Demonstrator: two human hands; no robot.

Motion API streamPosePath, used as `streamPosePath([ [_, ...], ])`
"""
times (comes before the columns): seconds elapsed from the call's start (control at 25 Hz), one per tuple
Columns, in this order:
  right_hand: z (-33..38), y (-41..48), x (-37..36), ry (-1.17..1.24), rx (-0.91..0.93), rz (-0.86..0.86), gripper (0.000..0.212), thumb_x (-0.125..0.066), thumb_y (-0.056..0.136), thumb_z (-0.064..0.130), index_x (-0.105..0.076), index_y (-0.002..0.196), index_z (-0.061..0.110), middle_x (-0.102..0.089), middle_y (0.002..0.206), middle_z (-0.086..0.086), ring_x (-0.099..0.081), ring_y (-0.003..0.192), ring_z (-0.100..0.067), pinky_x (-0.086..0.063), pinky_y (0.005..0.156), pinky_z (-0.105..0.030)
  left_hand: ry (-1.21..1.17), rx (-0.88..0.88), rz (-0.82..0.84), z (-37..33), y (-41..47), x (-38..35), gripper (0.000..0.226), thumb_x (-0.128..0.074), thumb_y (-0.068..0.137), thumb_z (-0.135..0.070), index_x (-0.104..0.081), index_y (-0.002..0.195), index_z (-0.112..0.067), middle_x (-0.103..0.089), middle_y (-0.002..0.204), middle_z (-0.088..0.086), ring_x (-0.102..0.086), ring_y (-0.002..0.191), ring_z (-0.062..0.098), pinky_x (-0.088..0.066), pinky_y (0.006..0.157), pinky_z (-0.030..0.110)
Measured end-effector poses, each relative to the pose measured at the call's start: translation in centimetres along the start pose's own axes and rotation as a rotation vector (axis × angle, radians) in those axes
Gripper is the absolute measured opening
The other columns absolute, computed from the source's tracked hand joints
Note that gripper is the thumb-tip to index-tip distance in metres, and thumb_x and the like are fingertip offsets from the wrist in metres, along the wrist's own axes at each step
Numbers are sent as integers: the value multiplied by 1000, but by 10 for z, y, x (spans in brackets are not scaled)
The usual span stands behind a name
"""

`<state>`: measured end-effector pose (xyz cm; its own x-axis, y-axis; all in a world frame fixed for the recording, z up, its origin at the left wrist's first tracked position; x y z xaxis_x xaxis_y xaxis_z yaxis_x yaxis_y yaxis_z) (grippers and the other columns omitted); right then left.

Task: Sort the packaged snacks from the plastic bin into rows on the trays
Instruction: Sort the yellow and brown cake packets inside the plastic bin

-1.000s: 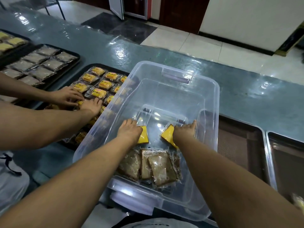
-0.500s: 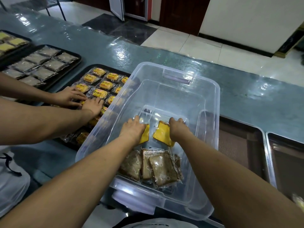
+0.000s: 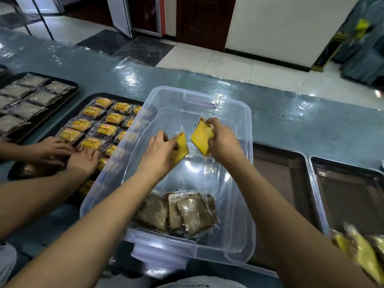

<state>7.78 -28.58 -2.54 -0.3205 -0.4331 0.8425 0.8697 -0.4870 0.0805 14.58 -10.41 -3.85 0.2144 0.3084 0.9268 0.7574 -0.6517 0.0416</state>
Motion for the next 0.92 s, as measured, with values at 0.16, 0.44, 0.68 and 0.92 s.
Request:
streamPosePath([
  [0.16, 3, -21, 38, 55, 61, -149, 37, -52, 89, 8, -56, 123, 21, -58, 108, -13, -55, 99, -34, -45, 80, -41, -97, -59, -154, -25, -7, 25, 41, -78, 75, -3, -66, 112, -16, -41, 118, 10, -47, 108, 32, -46, 77, 42],
  [0.44, -12, -59, 102, 166, 67, -395, 31, -55, 90, 11, -58, 117, 24, -58, 101, -5, -56, 89, -24, -49, 82, -43, -151, -149, -285, -85, -13, 58, 43, -79, 76, -9, -65, 114, -22, -41, 123, 7, -44, 114, 30, -45, 83, 38],
  [0.68, -57, -100, 152, 193, 2, -545, 29, -59, 90, 9, -60, 117, 20, -61, 106, -4, -57, 90, -20, -49, 84, -41, -157, -264, -273, -157, -16, 52, 43, -81, 78, -12, -66, 117, -22, -41, 126, 8, -43, 118, 30, -43, 89, 37],
  [0.92, -123, -151, 184, 210, -98, -639, 31, -59, 88, 7, -61, 117, 20, -61, 105, -1, -55, 88, -16, -49, 81, -37, -182, -413, -239, -233, -27, 18, 42, -82, 75, -11, -68, 114, -21, -44, 120, 10, -48, 110, 33, -45, 83, 35],
])
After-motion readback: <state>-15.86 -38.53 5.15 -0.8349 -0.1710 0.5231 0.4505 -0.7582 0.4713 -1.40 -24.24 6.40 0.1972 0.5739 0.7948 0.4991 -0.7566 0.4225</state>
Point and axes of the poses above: each hand's wrist, its own y-axis towards the middle knuckle, its own x-axis out of the back of the hand, z = x × y, the point moved 6 cm from there along y, towards the middle knuckle
